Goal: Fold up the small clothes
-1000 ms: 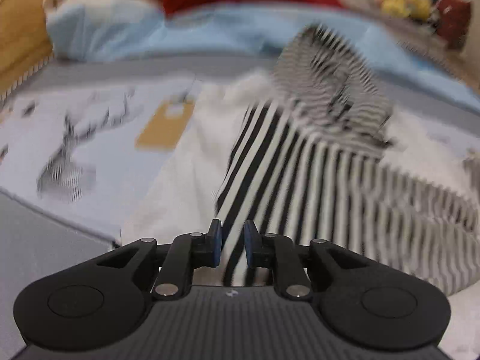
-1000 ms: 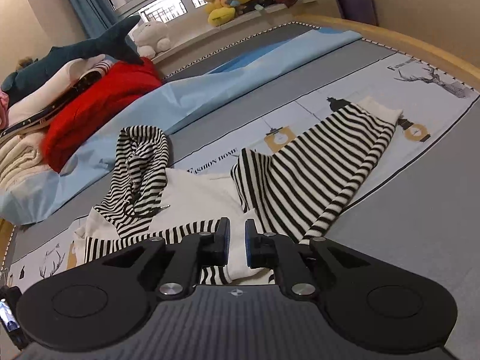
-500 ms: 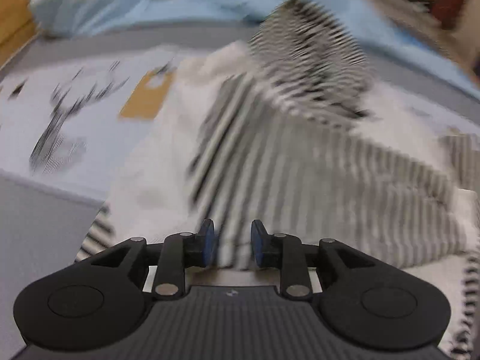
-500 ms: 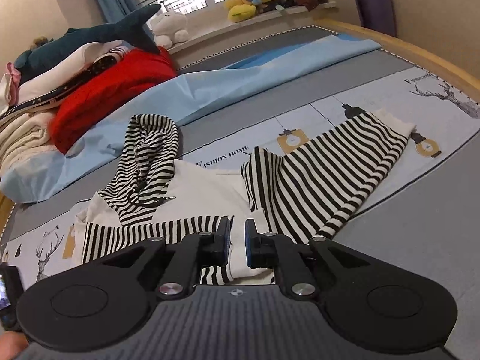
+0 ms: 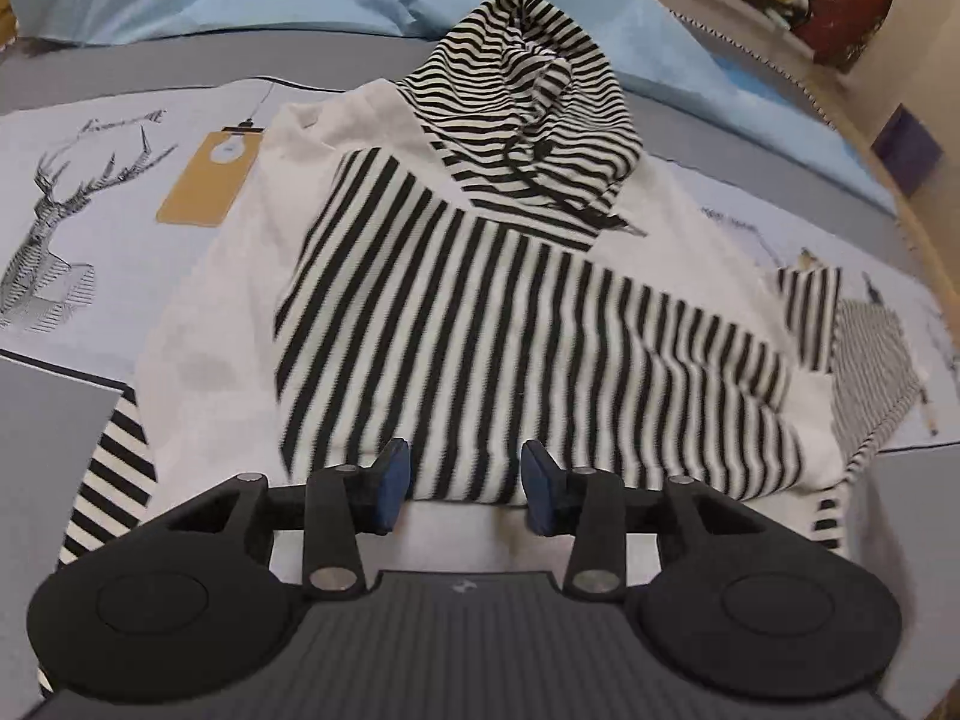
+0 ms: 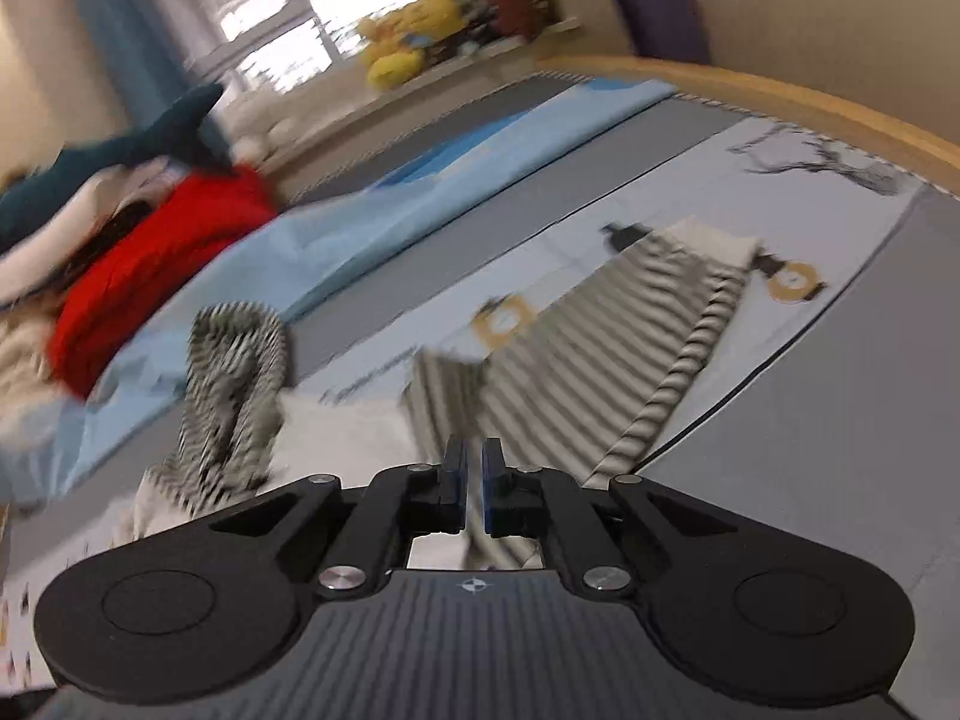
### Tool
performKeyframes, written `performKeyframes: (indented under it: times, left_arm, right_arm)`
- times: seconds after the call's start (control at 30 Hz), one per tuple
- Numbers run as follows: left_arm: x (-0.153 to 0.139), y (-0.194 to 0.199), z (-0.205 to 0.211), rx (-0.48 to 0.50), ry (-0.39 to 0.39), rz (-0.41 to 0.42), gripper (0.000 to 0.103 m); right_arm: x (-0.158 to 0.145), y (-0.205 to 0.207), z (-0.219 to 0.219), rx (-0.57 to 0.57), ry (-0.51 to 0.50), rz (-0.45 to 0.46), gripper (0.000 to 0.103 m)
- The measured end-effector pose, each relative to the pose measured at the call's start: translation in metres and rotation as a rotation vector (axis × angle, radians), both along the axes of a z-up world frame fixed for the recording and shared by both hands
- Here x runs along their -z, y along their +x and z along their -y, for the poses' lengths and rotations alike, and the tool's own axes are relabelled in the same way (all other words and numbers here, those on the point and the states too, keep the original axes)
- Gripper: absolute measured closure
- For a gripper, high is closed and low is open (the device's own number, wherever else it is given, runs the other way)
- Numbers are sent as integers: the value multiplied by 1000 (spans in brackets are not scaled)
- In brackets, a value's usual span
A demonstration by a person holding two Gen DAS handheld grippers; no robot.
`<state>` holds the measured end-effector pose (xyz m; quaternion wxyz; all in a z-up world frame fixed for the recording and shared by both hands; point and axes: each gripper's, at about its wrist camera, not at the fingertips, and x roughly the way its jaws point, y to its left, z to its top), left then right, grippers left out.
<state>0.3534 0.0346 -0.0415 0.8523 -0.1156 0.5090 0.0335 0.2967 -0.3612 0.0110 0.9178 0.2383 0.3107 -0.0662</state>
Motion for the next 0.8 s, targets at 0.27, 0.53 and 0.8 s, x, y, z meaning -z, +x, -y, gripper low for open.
performKeyframes:
  times: [0.27,0.53,0.8]
  left_arm:
    - [8,4,-1,-13,13,1,58]
    - [9,9,-18,-24,64,7,58]
    - [16,15,-16,-24,50,-8,58]
  right_arm:
    - [37,28,62,157,104,-26,94]
    - [65,69,84,194,55,-80,91]
    - [100,97,115,282,12,-148,75]
